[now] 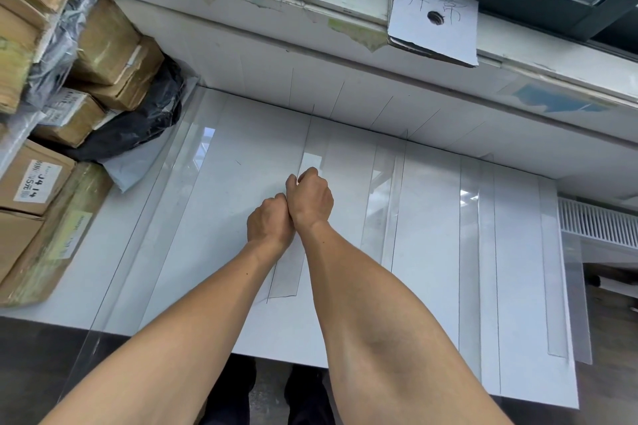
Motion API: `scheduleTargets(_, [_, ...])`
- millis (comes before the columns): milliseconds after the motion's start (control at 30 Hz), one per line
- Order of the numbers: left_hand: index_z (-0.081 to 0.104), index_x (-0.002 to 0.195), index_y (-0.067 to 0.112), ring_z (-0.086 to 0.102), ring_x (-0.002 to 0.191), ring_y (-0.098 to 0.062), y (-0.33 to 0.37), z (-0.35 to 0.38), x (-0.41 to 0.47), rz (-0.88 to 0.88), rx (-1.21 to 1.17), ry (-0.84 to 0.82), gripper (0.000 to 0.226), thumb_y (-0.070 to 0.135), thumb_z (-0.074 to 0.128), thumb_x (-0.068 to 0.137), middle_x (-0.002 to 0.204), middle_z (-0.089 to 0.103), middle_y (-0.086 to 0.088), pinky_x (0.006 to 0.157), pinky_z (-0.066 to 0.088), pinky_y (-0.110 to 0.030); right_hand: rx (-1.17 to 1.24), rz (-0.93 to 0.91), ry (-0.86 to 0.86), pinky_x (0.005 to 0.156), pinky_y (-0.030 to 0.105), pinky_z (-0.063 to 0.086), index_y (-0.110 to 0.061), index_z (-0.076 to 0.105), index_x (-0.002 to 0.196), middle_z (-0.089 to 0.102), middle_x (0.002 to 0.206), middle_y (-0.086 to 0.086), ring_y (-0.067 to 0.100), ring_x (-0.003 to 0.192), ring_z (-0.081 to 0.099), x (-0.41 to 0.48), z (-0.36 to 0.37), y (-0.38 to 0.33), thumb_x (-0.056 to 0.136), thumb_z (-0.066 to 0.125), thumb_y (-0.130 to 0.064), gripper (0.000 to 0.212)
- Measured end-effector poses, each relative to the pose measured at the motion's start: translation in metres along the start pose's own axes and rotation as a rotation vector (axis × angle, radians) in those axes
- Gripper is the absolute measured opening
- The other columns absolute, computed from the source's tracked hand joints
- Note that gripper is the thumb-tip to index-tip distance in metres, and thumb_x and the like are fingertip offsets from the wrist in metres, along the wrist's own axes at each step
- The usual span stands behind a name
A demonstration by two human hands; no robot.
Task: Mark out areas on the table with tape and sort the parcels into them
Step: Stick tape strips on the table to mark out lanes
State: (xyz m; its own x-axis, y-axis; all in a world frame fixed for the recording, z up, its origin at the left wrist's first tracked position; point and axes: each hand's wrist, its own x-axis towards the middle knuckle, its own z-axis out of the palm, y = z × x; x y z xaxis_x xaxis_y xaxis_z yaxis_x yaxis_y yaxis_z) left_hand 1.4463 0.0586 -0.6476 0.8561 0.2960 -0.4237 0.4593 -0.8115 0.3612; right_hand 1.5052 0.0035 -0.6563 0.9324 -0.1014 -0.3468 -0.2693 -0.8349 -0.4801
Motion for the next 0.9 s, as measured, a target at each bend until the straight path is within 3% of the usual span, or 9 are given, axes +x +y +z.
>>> scheduleTargets(167, [0.049, 0.085, 0.01, 0.057, 0.08, -0.031, 0.002, -0.008, 0.005, -0.04, -0.037, -0.02, 0.012, 0.011, 0.038, 0.09, 0.092, 0.062, -0.01, 0.063, 0.041, -0.034, 0.007, 0.026, 0.023, 0.069, 0.034, 0.045, -0.007, 0.058, 0.101, 0.067, 0.095, 0.008, 0.031, 0.086, 0.064, -0.002, -0.002, 0.003, 0.1, 0.042, -0.043, 0.039])
scheduleTargets(300, [0.056, 0.098, 0.009, 0.055, 0.081, -0.031, 0.004, -0.006, 0.007, -0.044, 0.02, -0.042, 0.016, 0.021, 0.045, 0.092, 0.099, 0.064, -0.011, 0.065, 0.04, -0.031, -0.012, 0.049, 0.059, 0.068, 0.033, 0.04, -0.007, 0.059, 0.102, 0.068, 0.097, 0.009, 0.032, 0.088, 0.065, 0.0, -0.006, 0.01, 0.101, 0.041, -0.039, 0.037])
scheduleTargets(433, [0.052, 0.12, 0.009, 0.058, 0.1, -0.033, 0.008, -0.003, 0.004, -0.035, 0.032, -0.006, 0.03, 0.017, 0.044, 0.093, 0.114, 0.058, -0.013, 0.071, 0.04, -0.035, -0.01, 0.063, 0.067, 0.069, 0.033, 0.04, -0.007, 0.059, 0.103, 0.067, 0.1, 0.009, 0.032, 0.091, 0.064, -0.004, -0.007, 0.015, 0.101, 0.04, -0.036, 0.035])
scheduleTargets(533, [0.044, 0.133, 0.011, 0.05, 0.112, -0.032, 0.013, -0.007, 0.004, -0.012, 0.042, 0.013, 0.041, 0.021, 0.044, 0.093, 0.125, 0.051, -0.014, 0.078, 0.041, -0.038, -0.021, 0.05, 0.097, 0.081, 0.038, 0.043, -0.007, 0.061, 0.108, 0.064, 0.107, 0.01, 0.031, 0.098, 0.062, -0.005, -0.012, 0.014, 0.103, 0.034, -0.033, 0.037])
scheduleTargets(700, [0.028, 0.149, 0.015, 0.034, 0.133, -0.033, 0.019, -0.025, 0.008, 0.059, 0.108, 0.095, 0.064, 0.049, 0.041, 0.097, 0.15, 0.032, -0.015, 0.107, 0.033, -0.044, -0.14, -0.021, 0.145, 0.111, 0.045, 0.028, -0.012, 0.052, 0.135, 0.055, 0.134, 0.01, 0.029, 0.126, 0.045, -0.002, -0.038, 0.027, 0.103, 0.03, -0.038, 0.047])
scheduleTargets(800, [0.027, 0.151, 0.017, 0.025, 0.138, -0.032, 0.023, -0.044, 0.015, 0.124, 0.18, 0.143, 0.068, 0.055, 0.038, 0.095, 0.154, 0.025, -0.016, 0.115, 0.022, -0.046, -0.263, -0.059, 0.167, 0.116, 0.047, 0.021, -0.014, 0.043, 0.144, 0.042, 0.148, 0.01, 0.029, 0.138, 0.033, 0.005, -0.071, 0.054, 0.103, 0.03, -0.042, 0.051])
scheduleTargets(900, [0.029, 0.15, 0.016, 0.026, 0.136, -0.032, 0.028, -0.06, 0.02, 0.144, 0.224, 0.164, 0.069, 0.057, 0.037, 0.094, 0.151, 0.028, -0.016, 0.114, 0.02, -0.046, -0.299, 0.009, 0.217, 0.116, 0.047, 0.022, -0.013, 0.043, 0.143, 0.039, 0.15, 0.011, 0.03, 0.139, 0.03, 0.013, -0.104, 0.082, 0.103, 0.031, -0.044, 0.052])
